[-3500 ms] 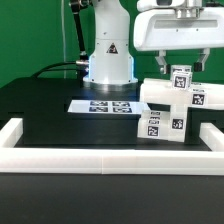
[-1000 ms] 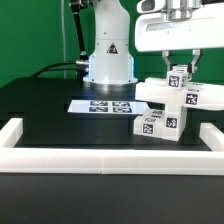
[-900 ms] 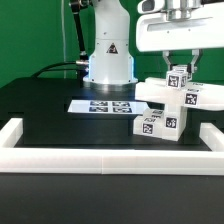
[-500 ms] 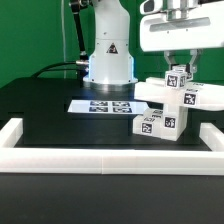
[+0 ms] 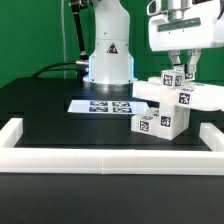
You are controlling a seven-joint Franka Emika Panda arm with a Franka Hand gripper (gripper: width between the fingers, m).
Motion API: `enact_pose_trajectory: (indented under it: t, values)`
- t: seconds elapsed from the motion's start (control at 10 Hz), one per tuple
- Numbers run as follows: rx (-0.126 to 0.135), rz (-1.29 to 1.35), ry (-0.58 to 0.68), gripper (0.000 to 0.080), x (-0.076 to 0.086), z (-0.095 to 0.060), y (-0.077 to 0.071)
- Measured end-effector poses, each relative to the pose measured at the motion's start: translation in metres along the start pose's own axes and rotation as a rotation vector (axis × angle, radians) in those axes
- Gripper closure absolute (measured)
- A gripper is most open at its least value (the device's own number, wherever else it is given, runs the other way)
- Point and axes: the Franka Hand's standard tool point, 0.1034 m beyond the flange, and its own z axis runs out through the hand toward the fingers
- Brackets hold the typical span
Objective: Assemble chair
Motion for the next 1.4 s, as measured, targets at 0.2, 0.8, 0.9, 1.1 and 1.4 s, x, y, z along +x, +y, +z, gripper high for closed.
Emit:
enact_pose_trajectory:
  t: [0.2, 0.8, 0.9, 1.1, 1.4]
  values:
    - [-0.002, -0.062, -0.001, 0.0431, -0.003, 0.001, 0.0]
    - [0.005, -0.672, 0.006, 0.0151, -0.014, 0.002, -0.001]
    - [0.001, -0.772, 0.009, 0.0151, -0.013, 0.002, -0.001]
    - [-0.01, -0.961, 0.02, 0.0151, -0.01, 0.002, -0.002]
    - [-0.021, -1.183, 0.035, 0.0151, -0.001, 0.0, -0.004]
